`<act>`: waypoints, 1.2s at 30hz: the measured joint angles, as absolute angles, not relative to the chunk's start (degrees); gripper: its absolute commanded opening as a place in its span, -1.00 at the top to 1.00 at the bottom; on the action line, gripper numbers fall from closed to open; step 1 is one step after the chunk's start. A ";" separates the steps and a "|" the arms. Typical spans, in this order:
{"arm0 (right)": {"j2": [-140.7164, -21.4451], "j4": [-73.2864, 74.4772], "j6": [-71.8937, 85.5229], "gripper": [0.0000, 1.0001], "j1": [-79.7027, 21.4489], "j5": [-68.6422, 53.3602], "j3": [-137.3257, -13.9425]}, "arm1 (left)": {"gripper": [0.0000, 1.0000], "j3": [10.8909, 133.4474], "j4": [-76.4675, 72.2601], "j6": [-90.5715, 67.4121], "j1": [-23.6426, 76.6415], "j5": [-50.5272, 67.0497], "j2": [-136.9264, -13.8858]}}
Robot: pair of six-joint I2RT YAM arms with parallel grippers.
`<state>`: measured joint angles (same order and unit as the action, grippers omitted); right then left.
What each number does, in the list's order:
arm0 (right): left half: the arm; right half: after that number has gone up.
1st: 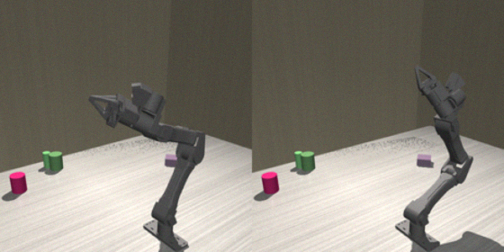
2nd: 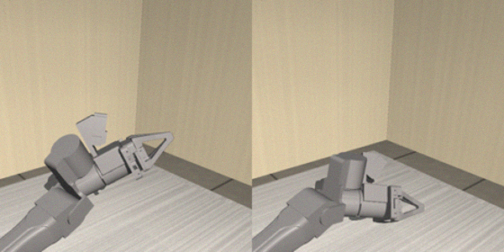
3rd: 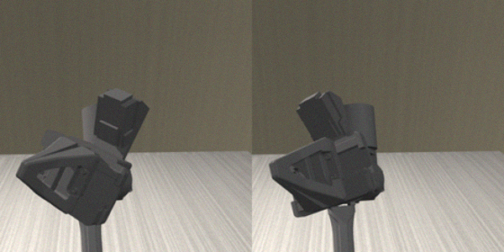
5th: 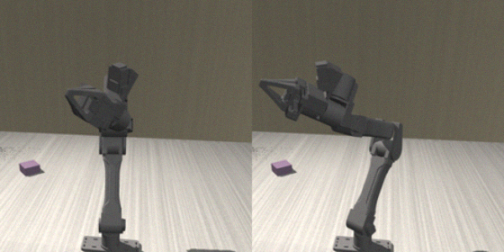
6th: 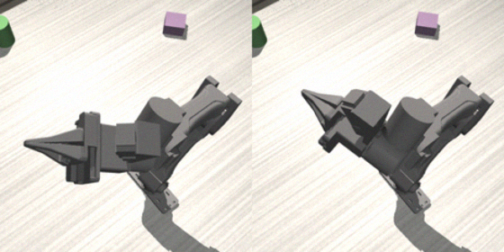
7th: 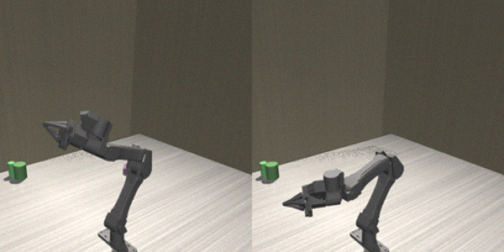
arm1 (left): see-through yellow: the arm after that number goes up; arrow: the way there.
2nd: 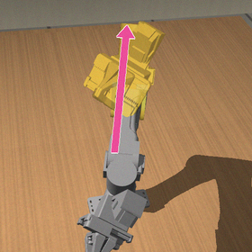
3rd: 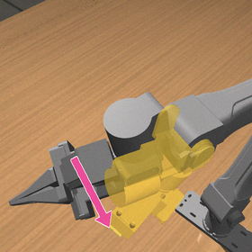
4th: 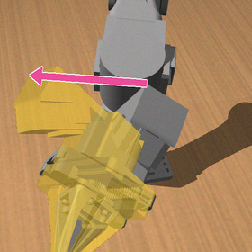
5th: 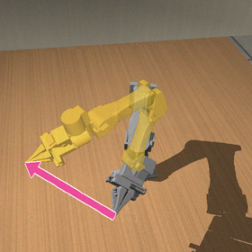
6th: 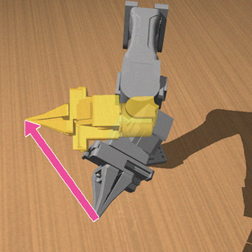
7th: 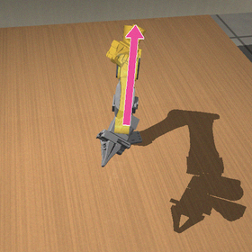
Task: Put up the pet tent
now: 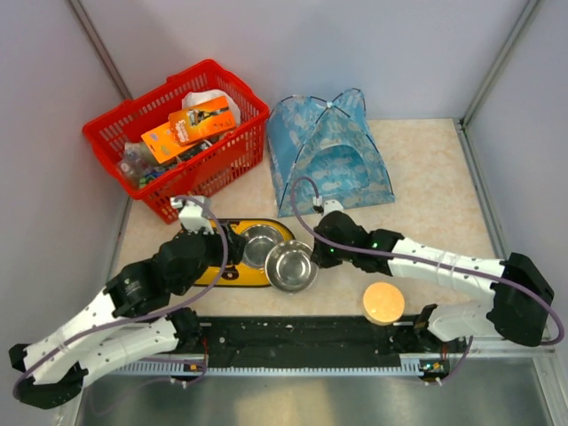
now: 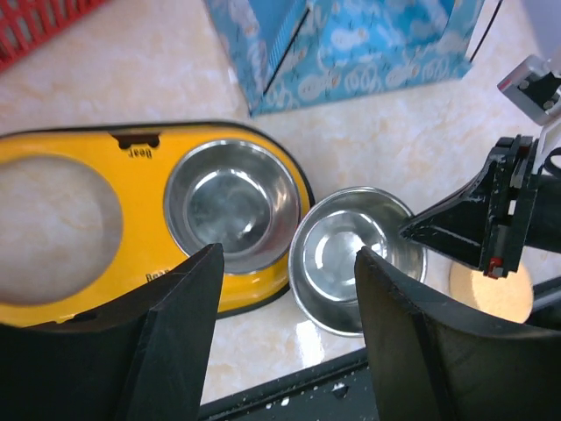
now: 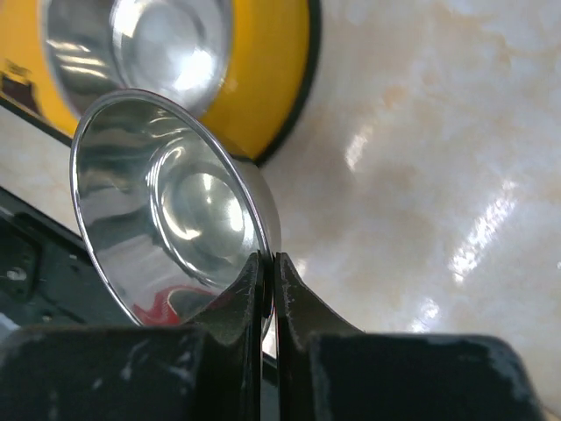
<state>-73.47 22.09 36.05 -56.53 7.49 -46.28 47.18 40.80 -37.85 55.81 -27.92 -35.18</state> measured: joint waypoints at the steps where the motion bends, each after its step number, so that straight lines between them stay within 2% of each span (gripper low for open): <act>1: -73.45 21.96 36.05 1.00 -56.66 7.60 -47.55 | -0.33 48.77 41.47 -37.41 55.81 -28.62 -34.65; 7: -77.38 19.07 37.19 1.00 -57.60 9.28 -56.64 | -0.30 53.30 46.30 -37.04 55.81 -35.20 -31.55; 19: -109.14 11.42 42.35 1.00 -61.78 10.24 -81.89 | -0.24 57.56 66.54 -52.42 55.81 -54.19 -29.19; 25: -120.70 11.35 44.27 1.00 -64.93 10.55 -93.82 | -0.22 58.61 73.23 -57.19 55.81 -57.39 -26.85; 32: -125.56 9.89 46.13 1.00 -66.39 13.50 -98.43 | -0.22 58.61 75.11 -58.67 55.81 -57.76 -25.21; 33: -126.56 10.02 46.15 0.98 -66.37 13.87 -99.33 | -0.22 58.61 75.11 -58.72 55.81 -57.71 -25.23; 36: -128.25 10.35 46.33 0.64 -66.32 15.03 -100.31 | -0.22 58.61 75.11 -58.83 55.81 -57.67 -25.23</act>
<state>-128.25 10.35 46.33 -66.32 15.03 -100.31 58.61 75.11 -58.83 55.81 -57.67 -25.23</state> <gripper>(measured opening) 0.039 0.612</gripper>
